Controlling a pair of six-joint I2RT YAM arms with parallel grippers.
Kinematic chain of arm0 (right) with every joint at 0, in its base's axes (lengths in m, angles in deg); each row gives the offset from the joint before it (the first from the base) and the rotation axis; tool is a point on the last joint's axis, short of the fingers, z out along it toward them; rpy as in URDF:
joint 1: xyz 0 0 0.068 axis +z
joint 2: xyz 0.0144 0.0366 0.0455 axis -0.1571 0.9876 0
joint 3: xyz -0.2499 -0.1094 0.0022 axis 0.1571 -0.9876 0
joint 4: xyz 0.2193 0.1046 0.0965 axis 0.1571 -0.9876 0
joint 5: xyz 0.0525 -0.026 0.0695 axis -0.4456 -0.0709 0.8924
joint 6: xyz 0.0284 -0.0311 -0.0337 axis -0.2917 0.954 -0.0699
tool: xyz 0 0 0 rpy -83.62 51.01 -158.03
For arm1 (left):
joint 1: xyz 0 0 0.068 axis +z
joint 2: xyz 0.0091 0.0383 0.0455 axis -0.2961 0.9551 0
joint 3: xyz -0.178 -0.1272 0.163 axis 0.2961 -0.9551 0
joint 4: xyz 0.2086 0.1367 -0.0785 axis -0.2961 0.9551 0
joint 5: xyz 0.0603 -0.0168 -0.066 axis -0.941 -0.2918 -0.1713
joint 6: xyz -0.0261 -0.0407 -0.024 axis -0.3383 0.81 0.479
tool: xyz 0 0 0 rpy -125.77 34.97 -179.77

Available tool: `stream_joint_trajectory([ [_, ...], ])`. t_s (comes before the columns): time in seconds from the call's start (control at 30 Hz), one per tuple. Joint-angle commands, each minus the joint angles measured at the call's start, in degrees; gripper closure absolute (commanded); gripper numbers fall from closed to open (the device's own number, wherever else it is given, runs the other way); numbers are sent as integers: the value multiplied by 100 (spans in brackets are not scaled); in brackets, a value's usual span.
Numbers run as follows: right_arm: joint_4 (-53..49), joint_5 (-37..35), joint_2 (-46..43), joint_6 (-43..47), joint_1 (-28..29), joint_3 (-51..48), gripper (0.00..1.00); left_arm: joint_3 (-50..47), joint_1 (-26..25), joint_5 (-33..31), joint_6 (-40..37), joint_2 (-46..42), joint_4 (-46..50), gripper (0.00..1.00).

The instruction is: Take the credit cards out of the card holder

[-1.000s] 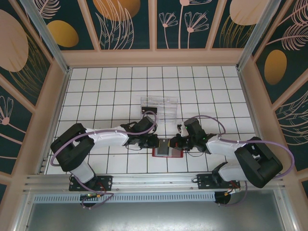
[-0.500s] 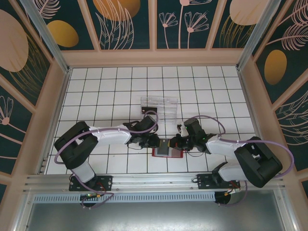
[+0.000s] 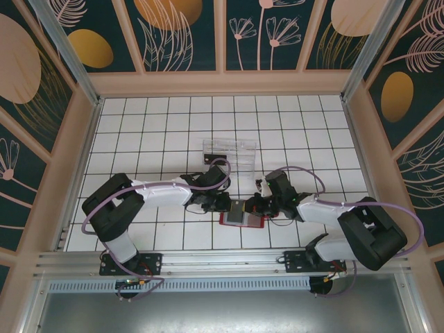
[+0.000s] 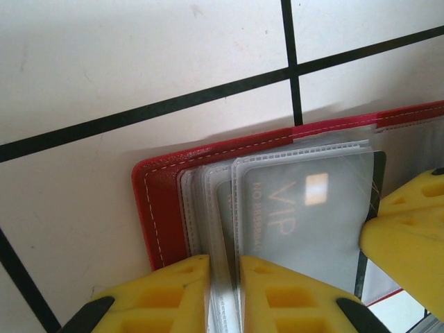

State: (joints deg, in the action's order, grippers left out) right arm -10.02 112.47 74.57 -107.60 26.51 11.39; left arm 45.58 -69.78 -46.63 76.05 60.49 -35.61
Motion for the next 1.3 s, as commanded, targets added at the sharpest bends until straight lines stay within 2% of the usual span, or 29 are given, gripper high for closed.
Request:
stream_joint_trajectory([
  [0.0, -414, -251, -168, 182, -26, 120, 100, -116, -6, -339, -135, 328, 491, 82],
  [0.73, -1576, -851, -870, 426, -220, 130, 100, -262, -8, -365, -145, 303, 461, 84],
  [0.83, -1196, -603, -914, 364, -249, 6, 89, -224, -2, -319, -148, 342, 428, 84],
  [0.93, -591, -178, -841, 122, -259, -168, 82, -191, -7, -311, -171, 369, 425, 84],
  [1.03, -335, -113, -806, -15, -259, -277, 77, -209, -5, -312, -167, 358, 418, 84],
  [1.27, 1, 58, -510, -79, -259, -494, 76, -222, -6, -288, -146, 368, 381, 84],
])
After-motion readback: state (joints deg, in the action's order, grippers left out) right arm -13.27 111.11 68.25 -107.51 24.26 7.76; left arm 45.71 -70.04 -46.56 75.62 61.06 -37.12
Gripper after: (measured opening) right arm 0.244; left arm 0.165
